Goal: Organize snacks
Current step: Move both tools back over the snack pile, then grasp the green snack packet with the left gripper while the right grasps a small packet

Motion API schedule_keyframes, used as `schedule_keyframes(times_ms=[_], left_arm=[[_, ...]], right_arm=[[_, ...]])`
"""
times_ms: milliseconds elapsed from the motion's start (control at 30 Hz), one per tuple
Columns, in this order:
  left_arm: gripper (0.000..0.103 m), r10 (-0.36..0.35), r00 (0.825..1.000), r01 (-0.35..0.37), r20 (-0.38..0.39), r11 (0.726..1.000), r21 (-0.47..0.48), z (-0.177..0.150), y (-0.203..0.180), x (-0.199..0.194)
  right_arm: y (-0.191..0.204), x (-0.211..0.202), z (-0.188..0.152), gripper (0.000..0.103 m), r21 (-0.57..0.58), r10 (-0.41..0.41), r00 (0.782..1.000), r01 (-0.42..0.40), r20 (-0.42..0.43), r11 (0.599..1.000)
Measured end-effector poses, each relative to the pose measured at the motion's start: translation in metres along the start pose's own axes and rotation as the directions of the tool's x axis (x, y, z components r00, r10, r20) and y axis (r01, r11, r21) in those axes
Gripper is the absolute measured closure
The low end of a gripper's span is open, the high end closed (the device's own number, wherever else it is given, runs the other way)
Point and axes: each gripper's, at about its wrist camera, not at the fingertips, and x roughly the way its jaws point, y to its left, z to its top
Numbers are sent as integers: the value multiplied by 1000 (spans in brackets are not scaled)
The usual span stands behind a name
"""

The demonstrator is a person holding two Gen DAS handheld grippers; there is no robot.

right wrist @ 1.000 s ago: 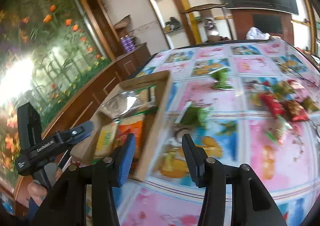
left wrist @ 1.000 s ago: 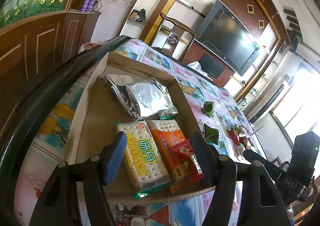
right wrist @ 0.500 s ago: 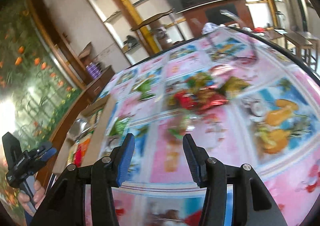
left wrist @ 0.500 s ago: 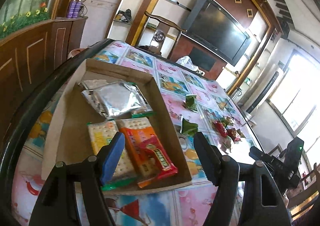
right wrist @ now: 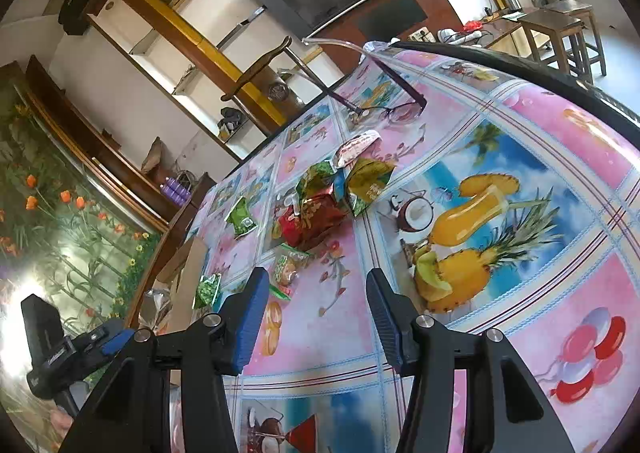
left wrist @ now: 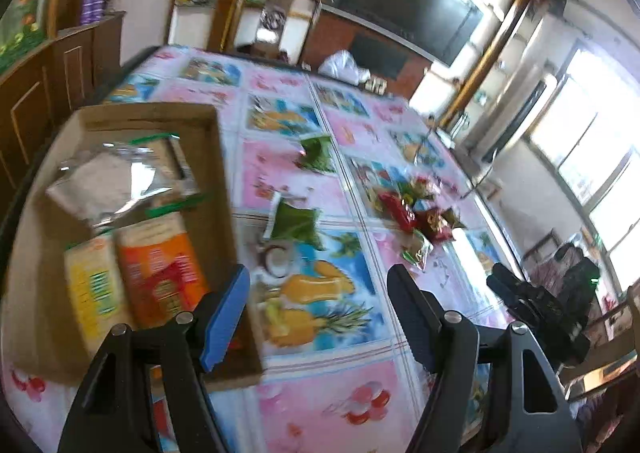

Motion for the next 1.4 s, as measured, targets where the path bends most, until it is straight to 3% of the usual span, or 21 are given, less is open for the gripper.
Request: schedule_keyframes(times_ms=[100, 200, 300, 433, 567, 600, 767, 833, 1000, 1200, 1400], left_arm=[[33, 18, 998, -16, -59, 1000, 20, 11, -15, 30], [33, 86, 991, -83, -102, 996, 34, 22, -22, 60], [33, 219, 965, -212, -145, 975, 60, 30, -22, 88], [33, 331, 934, -320, -137, 942, 100, 37, -25, 108], [36, 348, 923, -332, -164, 936, 120, 37, -27, 124], [48, 339, 925, -322, -170, 939, 118, 36, -28, 127], [54, 288, 946, -270, -151, 954, 126, 17, -48, 132], [63, 265, 955, -244, -131, 957, 156, 9, -61, 130], [65, 226, 969, -194, -103, 948, 252, -6, -80, 128], [66, 158, 982, -138, -106, 975, 172, 5, -63, 117], [66, 149, 988, -142, -45, 981, 130, 15, -56, 100]], right_arm=[[4, -3, -1, 48, -13, 19, 1000, -18, 11, 1000], [4, -4, -2, 48, -11, 23, 1000, -23, 20, 1000], [5, -5, -2, 48, -18, 31, 999, -30, 22, 999], [4, -3, -1, 48, -18, 32, 999, -32, 16, 999], [3, -3, -2, 48, -20, 35, 999, -34, 13, 999], [3, -2, -2, 48, -19, 35, 999, -35, 11, 999], [2, 0, -1, 48, -14, 29, 1000, -28, 5, 999], [1, 3, -1, 48, -4, 13, 1000, -13, -10, 1000], [8, 20, -1, 48, -43, -74, 995, 71, -68, 997], [38, 65, 7, 48, -73, -88, 982, 77, -167, 994], [63, 119, 7, 49, -172, -231, 945, 195, -231, 966]])
